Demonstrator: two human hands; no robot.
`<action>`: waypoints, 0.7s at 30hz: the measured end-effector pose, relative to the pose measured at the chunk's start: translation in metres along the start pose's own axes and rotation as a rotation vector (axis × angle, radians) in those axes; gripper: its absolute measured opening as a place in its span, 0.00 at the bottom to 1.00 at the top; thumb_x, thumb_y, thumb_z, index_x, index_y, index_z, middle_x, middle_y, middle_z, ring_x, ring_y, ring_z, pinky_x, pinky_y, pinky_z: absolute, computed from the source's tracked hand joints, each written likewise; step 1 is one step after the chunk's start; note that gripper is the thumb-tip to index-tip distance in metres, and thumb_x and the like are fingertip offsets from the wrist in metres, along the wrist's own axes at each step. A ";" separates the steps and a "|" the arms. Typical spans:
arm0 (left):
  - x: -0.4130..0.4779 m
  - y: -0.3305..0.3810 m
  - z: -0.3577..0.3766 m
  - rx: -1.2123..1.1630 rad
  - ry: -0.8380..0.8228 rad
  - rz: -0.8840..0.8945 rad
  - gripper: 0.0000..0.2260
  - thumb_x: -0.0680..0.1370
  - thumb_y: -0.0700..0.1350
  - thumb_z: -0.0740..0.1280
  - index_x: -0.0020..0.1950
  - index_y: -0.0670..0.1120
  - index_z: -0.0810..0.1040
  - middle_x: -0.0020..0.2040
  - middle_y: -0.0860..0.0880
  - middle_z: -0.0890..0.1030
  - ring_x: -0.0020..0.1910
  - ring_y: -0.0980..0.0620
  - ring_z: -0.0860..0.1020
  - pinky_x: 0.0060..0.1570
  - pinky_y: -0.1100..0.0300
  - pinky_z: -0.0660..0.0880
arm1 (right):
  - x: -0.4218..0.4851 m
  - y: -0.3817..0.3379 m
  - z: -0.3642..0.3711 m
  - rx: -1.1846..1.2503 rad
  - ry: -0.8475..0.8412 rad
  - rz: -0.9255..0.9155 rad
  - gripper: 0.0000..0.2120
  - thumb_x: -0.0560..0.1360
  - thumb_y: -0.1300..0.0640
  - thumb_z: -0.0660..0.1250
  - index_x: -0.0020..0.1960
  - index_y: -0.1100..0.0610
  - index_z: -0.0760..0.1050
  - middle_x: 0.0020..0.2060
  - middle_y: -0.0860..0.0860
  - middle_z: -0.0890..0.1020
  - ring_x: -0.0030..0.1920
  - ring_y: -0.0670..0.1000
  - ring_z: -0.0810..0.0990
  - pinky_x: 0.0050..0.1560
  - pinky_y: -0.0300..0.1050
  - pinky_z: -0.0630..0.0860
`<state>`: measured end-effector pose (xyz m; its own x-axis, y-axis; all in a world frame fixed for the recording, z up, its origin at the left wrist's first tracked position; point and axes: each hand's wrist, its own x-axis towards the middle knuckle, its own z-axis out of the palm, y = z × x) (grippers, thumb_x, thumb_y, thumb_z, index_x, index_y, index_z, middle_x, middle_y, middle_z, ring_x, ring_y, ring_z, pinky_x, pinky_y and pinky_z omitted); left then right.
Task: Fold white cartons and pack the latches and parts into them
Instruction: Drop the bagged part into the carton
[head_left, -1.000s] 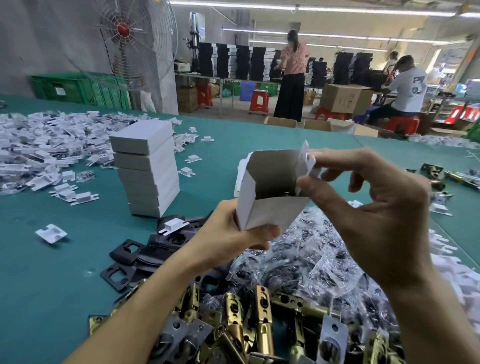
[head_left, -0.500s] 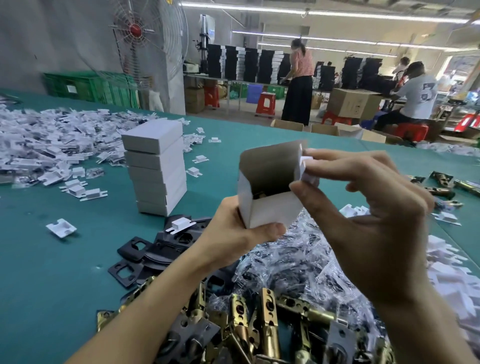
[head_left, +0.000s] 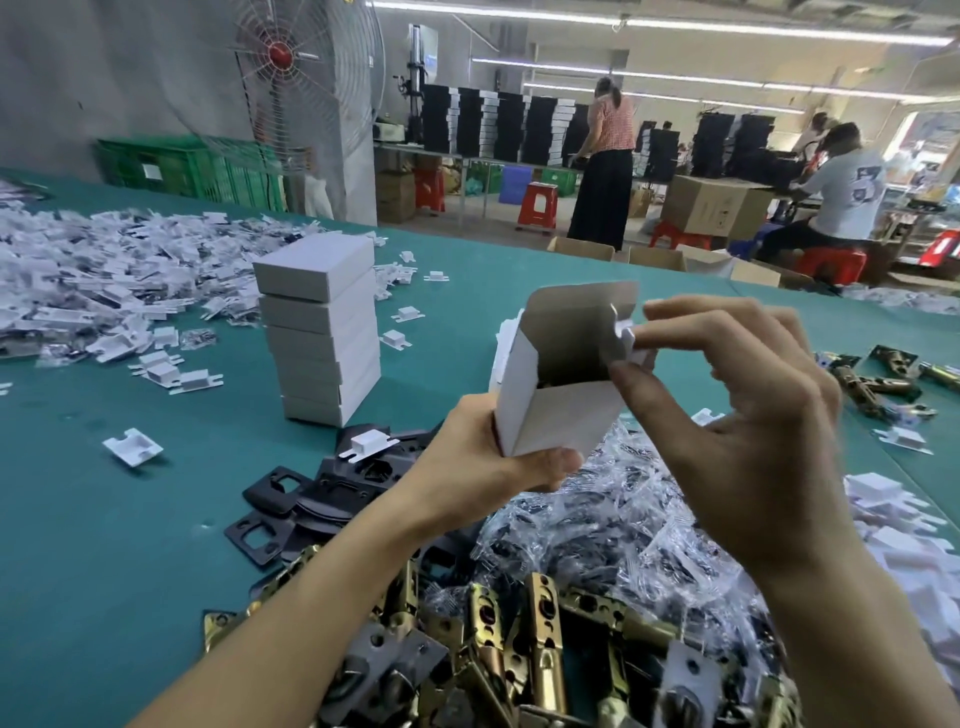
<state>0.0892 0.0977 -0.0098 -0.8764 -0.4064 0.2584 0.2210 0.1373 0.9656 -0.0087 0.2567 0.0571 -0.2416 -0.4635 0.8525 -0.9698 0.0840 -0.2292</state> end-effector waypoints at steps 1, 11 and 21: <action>0.000 0.000 0.000 0.004 0.003 -0.003 0.11 0.70 0.41 0.76 0.51 0.43 0.83 0.44 0.44 0.81 0.44 0.47 0.81 0.47 0.48 0.83 | 0.000 0.001 0.000 -0.036 -0.035 0.020 0.05 0.76 0.53 0.73 0.50 0.53 0.82 0.54 0.47 0.78 0.56 0.52 0.73 0.52 0.34 0.66; 0.001 -0.004 -0.003 0.200 0.098 -0.063 0.14 0.69 0.44 0.76 0.53 0.45 0.83 0.45 0.43 0.84 0.44 0.41 0.84 0.46 0.41 0.83 | -0.001 0.001 -0.004 -0.212 -0.513 0.285 0.26 0.72 0.30 0.55 0.59 0.42 0.79 0.58 0.41 0.74 0.60 0.45 0.68 0.53 0.42 0.62; -0.002 -0.010 -0.007 0.301 -0.012 -0.103 0.10 0.69 0.45 0.74 0.50 0.50 0.82 0.44 0.49 0.83 0.41 0.48 0.82 0.48 0.44 0.82 | -0.004 0.020 -0.004 0.070 -0.658 0.424 0.08 0.72 0.36 0.65 0.45 0.38 0.78 0.39 0.34 0.82 0.41 0.37 0.80 0.36 0.31 0.70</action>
<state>0.0915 0.0913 -0.0194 -0.8929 -0.4216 0.1581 -0.0037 0.3579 0.9337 -0.0272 0.2642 0.0511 -0.4990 -0.8334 0.2374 -0.7896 0.3245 -0.5207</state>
